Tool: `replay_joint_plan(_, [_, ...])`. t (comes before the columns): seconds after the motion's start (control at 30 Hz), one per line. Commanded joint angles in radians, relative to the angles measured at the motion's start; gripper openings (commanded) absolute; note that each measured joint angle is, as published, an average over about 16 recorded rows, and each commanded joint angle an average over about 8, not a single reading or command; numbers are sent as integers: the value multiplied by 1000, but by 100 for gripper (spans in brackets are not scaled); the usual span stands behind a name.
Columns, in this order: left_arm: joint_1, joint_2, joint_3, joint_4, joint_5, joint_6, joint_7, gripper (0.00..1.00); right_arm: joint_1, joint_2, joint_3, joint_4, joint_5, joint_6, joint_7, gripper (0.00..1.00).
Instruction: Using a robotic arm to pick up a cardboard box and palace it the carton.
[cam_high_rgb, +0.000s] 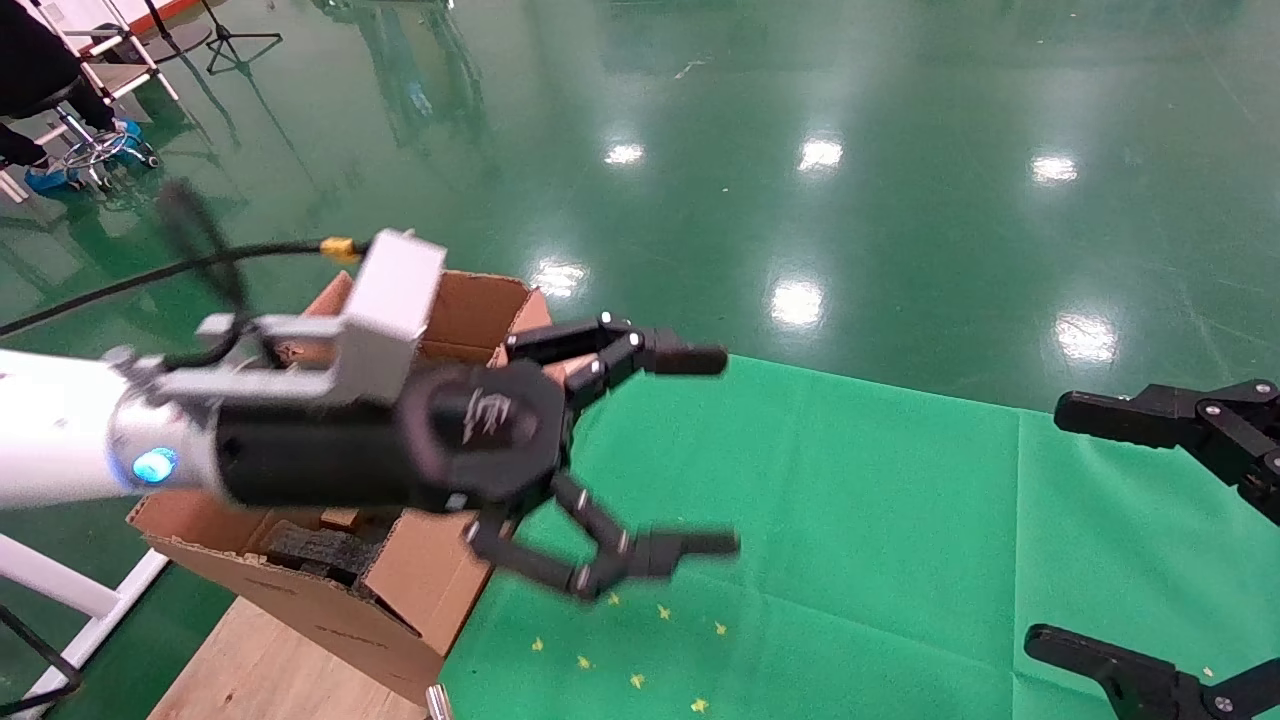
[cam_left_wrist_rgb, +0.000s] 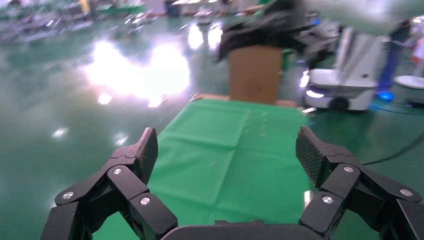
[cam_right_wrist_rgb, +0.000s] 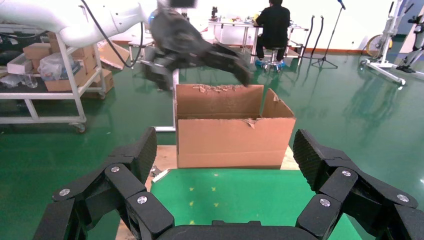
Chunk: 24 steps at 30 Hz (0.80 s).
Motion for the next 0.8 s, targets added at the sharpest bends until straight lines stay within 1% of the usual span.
replay_joint_plan(0.03, [26,-6,-24,-37,-32,20,15,100,0,0,0,0,0,0,0,100])
replay_joint_plan(0.23, [60,-14,-53,-83,-74,45,29,100,0,0,0,0,0,0,0,100])
replay_joint_plan(0.8, [40,-9,-36,-55,-49,30,21,100,0,0,0,0,0,0,0,100])
